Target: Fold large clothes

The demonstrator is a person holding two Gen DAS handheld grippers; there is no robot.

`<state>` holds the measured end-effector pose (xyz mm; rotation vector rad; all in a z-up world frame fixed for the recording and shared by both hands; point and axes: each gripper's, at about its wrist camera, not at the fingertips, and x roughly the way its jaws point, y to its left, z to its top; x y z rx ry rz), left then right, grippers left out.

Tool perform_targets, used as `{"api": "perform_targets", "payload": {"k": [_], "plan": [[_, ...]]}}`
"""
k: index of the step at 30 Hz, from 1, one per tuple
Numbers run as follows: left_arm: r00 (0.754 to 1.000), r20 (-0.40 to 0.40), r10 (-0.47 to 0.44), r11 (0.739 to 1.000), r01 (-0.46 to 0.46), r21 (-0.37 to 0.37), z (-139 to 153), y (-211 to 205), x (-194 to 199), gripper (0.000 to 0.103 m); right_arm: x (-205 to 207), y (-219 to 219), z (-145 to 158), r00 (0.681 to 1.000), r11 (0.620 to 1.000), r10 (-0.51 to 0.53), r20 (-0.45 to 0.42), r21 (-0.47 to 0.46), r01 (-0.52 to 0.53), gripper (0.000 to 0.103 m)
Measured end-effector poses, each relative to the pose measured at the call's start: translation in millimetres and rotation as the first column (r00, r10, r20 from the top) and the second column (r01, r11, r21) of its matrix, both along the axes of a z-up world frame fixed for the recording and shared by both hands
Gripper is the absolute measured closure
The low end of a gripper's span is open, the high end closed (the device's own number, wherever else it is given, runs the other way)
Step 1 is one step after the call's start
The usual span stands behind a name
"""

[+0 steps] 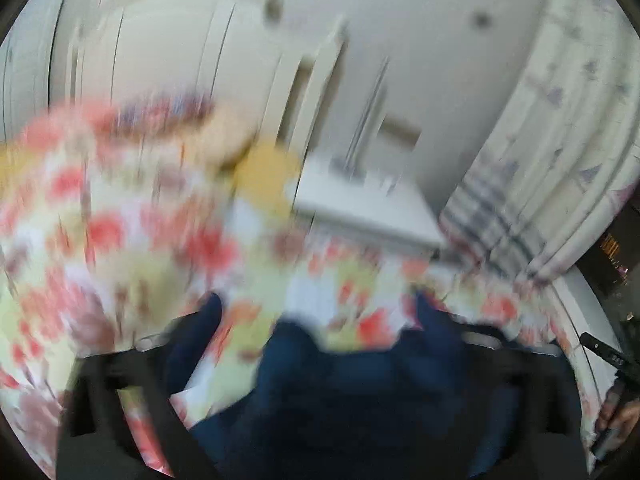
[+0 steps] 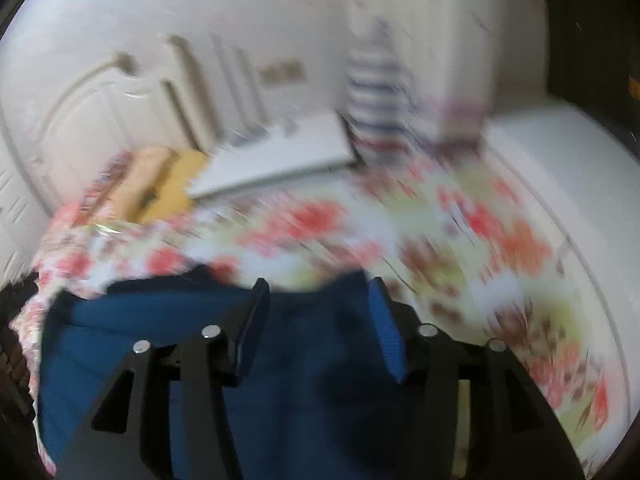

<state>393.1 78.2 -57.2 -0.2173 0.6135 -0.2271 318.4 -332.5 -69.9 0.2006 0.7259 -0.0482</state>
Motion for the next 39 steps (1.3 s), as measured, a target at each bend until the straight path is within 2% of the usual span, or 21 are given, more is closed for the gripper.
{"api": "perform_targets", "payload": {"k": [2,4,5,6,7,9,10,11,13,16,22,28,31,32,33,35,36,38,39], "plan": [[0.996,-0.006,-0.092,0.988,0.092,0.122,12.7,-54.5,-3.8,0.007,11.0,39.2,5.9,0.995,0.995,0.097,0.004,-0.031,-0.097,0.051],[0.991,-0.041,-0.124,0.957,0.131,0.259,4.3,-102.4,-3.3,0.007,27.6,88.0,-5.9,0.981,0.972,0.187,-0.049,-0.132,-0.192,0.052],[0.989,-0.064,-0.132,0.942,0.146,0.303,-2.7,-118.0,-0.6,0.007,34.3,101.8,-12.2,0.977,0.964,0.202,-0.074,-0.161,-0.212,0.054],[0.986,-0.101,-0.136,0.925,0.162,0.342,-16.7,-135.0,3.6,0.007,41.1,114.8,-22.8,0.970,0.955,0.216,-0.112,-0.182,-0.233,0.056],[0.983,-0.132,-0.129,0.916,0.169,0.365,-30.7,-144.6,7.6,0.007,46.9,121.7,-33.4,0.964,0.951,0.222,-0.145,-0.185,-0.247,0.063],[0.967,-0.218,-0.129,0.895,0.208,0.395,-62.3,-155.7,18.2,0.007,57.1,126.0,-57.8,0.955,0.949,0.213,-0.208,-0.189,-0.253,0.063],[0.953,-0.275,-0.128,0.890,0.232,0.392,-78.9,-157.4,24.1,0.006,59.3,123.4,-66.8,0.951,0.954,0.215,-0.223,-0.161,-0.254,0.063],[0.946,-0.298,-0.123,0.893,0.237,0.384,-88.1,-155.1,27.3,0.005,59.4,122.7,-71.1,0.950,0.957,0.216,-0.226,-0.144,-0.252,0.062],[0.948,-0.294,-0.119,0.902,0.227,0.367,-93.9,-151.1,28.4,0.005,59.4,123.0,-76.0,0.952,0.959,0.217,-0.217,-0.133,-0.249,0.061],[0.954,-0.278,-0.115,0.903,0.217,0.370,-99.4,-149.2,25.6,0.004,54.5,129.6,-81.4,0.957,0.954,0.213,-0.198,-0.168,-0.247,0.059],[0.962,-0.249,-0.109,0.906,0.200,0.373,-99.9,-150.9,21.5,0.004,55.0,126.9,-86.7,0.961,0.959,0.214,-0.173,-0.150,-0.241,0.059],[0.961,-0.253,-0.110,0.909,0.201,0.366,-100.6,-154.2,26.9,0.004,53.4,133.1,-87.8,0.963,0.950,0.204,-0.174,-0.201,-0.237,0.057],[0.951,-0.280,-0.129,0.910,0.226,0.349,-88.6,-145.3,28.8,0.004,53.6,127.5,-80.6,0.949,0.948,0.237,-0.205,-0.165,-0.273,0.050],[0.956,-0.268,-0.123,0.914,0.215,0.345,-80.3,-140.2,26.2,0.004,50.8,122.9,-72.9,0.948,0.946,0.229,-0.220,-0.180,-0.270,0.049],[0.968,-0.219,-0.125,0.932,0.191,0.310,-61.8,-123.9,19.2,0.004,43.2,113.8,-61.0,0.958,0.950,0.208,-0.195,-0.193,-0.246,0.048],[0.982,-0.154,-0.110,0.950,0.150,0.273,-44.7,-101.6,11.3,0.004,30.4,89.0,-42.8,0.976,0.963,0.181,-0.123,-0.180,-0.202,0.034],[0.988,-0.135,-0.069,0.954,0.105,0.280,-41.1,-85.4,11.2,0.004,27.7,74.2,-39.3,0.983,0.970,0.146,-0.111,-0.180,-0.165,0.032],[0.987,-0.160,-0.012,0.954,0.060,0.295,-49.4,-62.7,18.8,0.004,29.7,39.2,-46.8,0.987,0.982,0.059,-0.148,-0.172,-0.084,0.032],[0.980,-0.199,-0.002,0.957,0.059,0.285,-60.9,-51.3,25.0,0.004,31.1,22.6,-57.5,0.985,0.987,0.030,-0.172,-0.149,-0.057,0.032]]}}
